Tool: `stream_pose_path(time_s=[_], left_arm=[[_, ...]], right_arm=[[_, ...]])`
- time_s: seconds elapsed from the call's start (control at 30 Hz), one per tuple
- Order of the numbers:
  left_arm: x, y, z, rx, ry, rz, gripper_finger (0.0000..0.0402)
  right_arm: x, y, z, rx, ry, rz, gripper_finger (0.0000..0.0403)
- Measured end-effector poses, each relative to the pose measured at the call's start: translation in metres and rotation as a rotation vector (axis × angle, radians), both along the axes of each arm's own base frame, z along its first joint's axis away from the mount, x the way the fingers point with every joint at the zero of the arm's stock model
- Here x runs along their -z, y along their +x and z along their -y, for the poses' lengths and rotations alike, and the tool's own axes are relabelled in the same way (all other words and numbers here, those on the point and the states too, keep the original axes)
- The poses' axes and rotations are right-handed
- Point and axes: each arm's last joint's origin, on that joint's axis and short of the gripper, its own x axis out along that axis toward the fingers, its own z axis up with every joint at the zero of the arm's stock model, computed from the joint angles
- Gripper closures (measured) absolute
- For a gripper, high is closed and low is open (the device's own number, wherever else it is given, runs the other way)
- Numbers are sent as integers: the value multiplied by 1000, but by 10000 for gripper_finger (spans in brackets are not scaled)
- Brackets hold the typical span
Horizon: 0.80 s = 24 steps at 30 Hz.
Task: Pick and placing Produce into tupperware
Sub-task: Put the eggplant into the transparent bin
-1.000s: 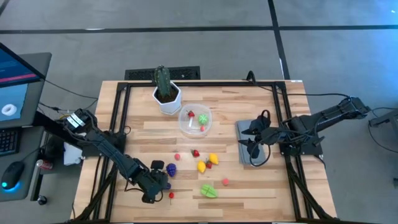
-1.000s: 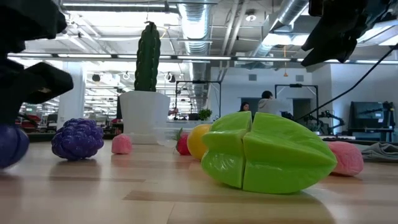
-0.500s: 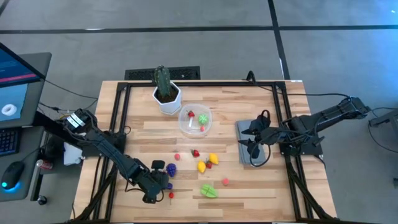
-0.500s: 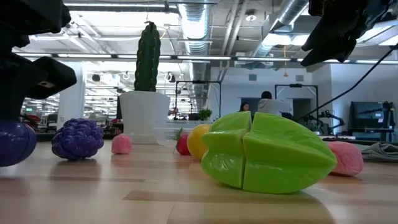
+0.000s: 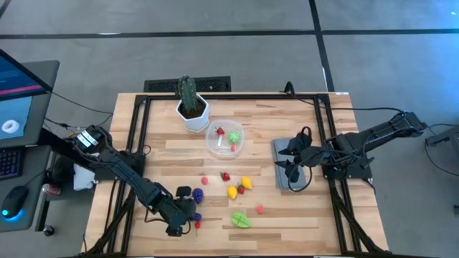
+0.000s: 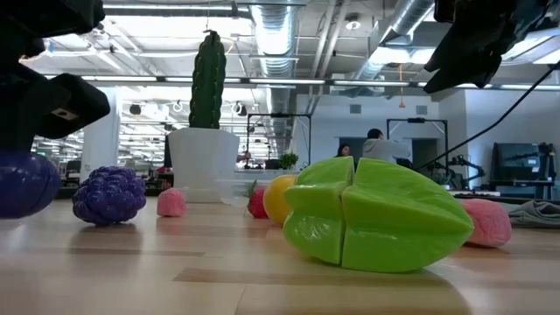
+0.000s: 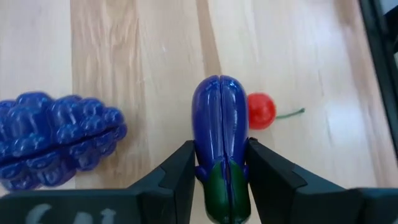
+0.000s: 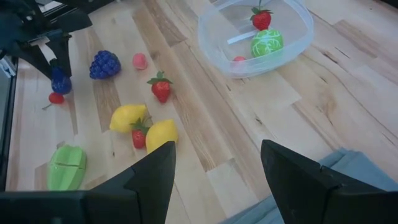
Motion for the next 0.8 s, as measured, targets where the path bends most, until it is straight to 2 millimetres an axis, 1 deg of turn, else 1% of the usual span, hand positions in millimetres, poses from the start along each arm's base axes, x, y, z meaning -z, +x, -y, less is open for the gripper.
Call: stream_pose_path(time_s=[0.1,0.37,0.47,0.63,0.8], left_arm=[[-2,2,1,-1,-11,14,287],[-15,10,5,-12,24,81,287],[-18,14,2,-19,39,73,287],[-29,24,-3,-22,84,91,287],[-42,38,-11,-34,123,134,287]], right_arm=[[0,0,0,0,0,0,143],[0,0,0,0,1,0,143],[0,0,0,-2,-2,0,143],[0,0,0,-4,-3,0,143],[0,-1,-3,-26,-7,-1,143]])
